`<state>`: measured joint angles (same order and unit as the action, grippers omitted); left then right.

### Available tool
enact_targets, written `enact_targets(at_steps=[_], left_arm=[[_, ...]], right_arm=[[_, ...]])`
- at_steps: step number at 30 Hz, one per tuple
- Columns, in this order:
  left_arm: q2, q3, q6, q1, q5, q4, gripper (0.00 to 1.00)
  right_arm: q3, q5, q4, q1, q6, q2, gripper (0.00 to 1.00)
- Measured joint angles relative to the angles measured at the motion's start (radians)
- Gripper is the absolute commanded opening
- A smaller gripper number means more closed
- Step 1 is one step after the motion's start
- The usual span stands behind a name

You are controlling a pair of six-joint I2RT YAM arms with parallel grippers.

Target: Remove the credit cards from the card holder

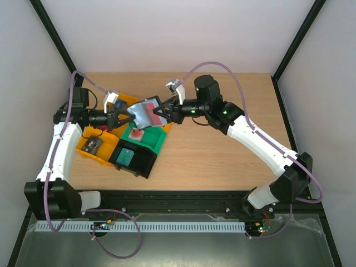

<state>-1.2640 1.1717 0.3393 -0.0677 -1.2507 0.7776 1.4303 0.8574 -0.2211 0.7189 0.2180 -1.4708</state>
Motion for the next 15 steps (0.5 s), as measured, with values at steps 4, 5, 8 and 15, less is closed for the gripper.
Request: enact_targets(at_steps=[4, 5, 8, 15], left_arm=[[0.017, 0.003, 0.033, 0.003, -0.016, 0.036, 0.02], [0.021, 0.008, 0.04, 0.005, -0.016, 0.047, 0.02], [0.026, 0.03, 0.077, 0.008, -0.014, 0.082, 0.02], [0.041, 0.062, 0.148, 0.001, 0.004, 0.144, 0.02]], right_arm=[[-0.014, 0.007, 0.021, 0.001, -0.012, 0.0, 0.44], [-0.022, 0.009, 0.027, 0.0, -0.018, 0.0, 0.46], [-0.066, 0.019, 0.053, -0.013, -0.029, 0.003, 0.54], [-0.146, 0.077, 0.082, -0.066, -0.058, 0.051, 0.71]])
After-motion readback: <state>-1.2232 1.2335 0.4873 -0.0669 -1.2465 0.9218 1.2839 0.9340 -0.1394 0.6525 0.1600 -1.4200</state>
